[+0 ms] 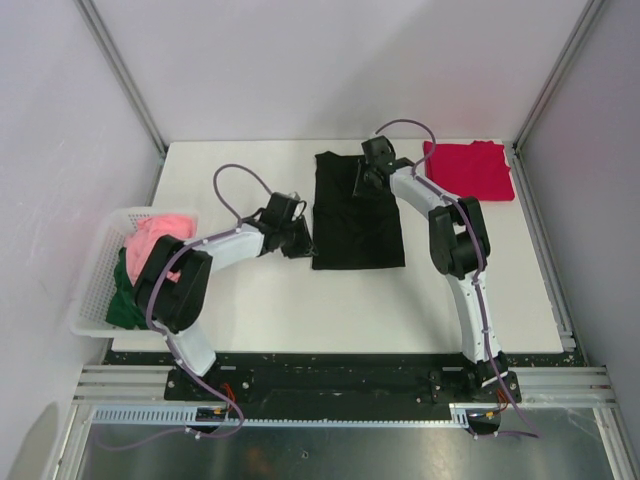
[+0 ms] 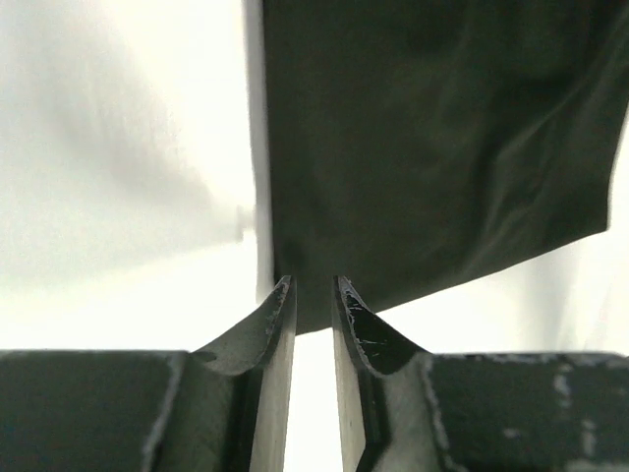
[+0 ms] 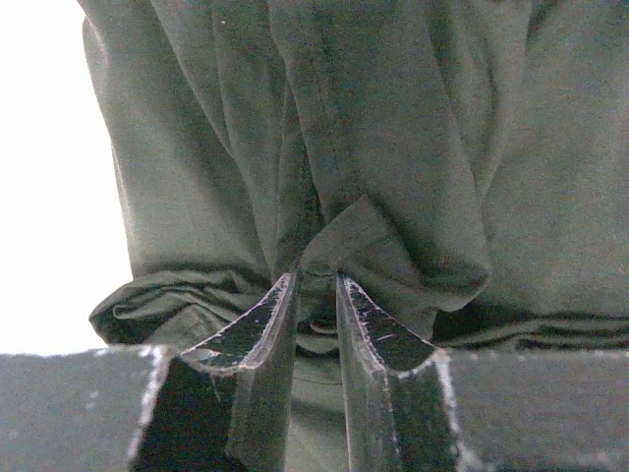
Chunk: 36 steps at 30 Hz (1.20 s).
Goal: Fold and stack the t-shirts
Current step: Fold the folded rectangular tshirt in 1/3 of the way
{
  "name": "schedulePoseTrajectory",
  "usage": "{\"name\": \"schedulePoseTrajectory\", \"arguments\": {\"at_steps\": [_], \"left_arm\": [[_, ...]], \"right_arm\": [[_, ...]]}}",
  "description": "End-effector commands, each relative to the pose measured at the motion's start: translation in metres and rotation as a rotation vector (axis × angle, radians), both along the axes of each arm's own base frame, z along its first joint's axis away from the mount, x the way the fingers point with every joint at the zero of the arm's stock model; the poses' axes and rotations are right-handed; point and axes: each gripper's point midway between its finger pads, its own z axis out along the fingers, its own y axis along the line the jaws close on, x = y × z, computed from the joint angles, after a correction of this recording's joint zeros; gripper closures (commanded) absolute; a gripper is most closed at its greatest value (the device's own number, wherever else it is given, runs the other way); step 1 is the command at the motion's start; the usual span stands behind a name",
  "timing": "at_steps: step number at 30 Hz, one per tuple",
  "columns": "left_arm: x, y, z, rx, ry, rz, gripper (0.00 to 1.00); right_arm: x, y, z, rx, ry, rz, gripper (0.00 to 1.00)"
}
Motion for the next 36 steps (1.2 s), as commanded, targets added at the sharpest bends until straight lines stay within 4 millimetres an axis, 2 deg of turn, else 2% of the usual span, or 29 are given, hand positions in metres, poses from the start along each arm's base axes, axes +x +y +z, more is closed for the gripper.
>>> {"name": "schedulePoseTrajectory", "arguments": {"at_steps": [1,4,7,12,16,20,27,36], "left_arm": [[-0.002,0.0,0.018,-0.056,-0.067,0.013,0.74],[-0.006,-0.002,0.015,-0.058,-0.061,-0.002,0.75],[-0.011,-0.005,0.009,-0.053,-0.047,-0.007,0.76],[-0.017,-0.006,0.001,-0.031,-0.033,0.011,0.77],[-0.021,-0.008,-0.005,-0.011,-0.025,0.015,0.78],[-0.023,-0.007,-0.014,0.009,-0.014,0.024,0.83],[-0.03,0.0,-0.032,0.047,0.025,0.03,0.94],[-0.035,0.004,-0.039,0.065,0.037,0.021,0.97]], "right_arm": [[0.006,-0.005,0.077,0.007,-0.136,-0.028,0.72],[-0.005,-0.009,0.082,-0.009,-0.135,-0.037,0.72],[-0.019,-0.011,0.075,-0.021,-0.115,-0.028,0.72],[-0.041,-0.01,0.05,-0.034,-0.061,-0.002,0.72],[-0.047,-0.008,0.031,-0.047,-0.028,0.013,0.73],[-0.042,-0.006,0.021,-0.06,-0.018,0.022,0.74],[-0.019,-0.009,0.014,-0.106,-0.018,0.002,0.74],[-0.006,-0.018,-0.012,-0.147,0.028,-0.022,0.74]]}}
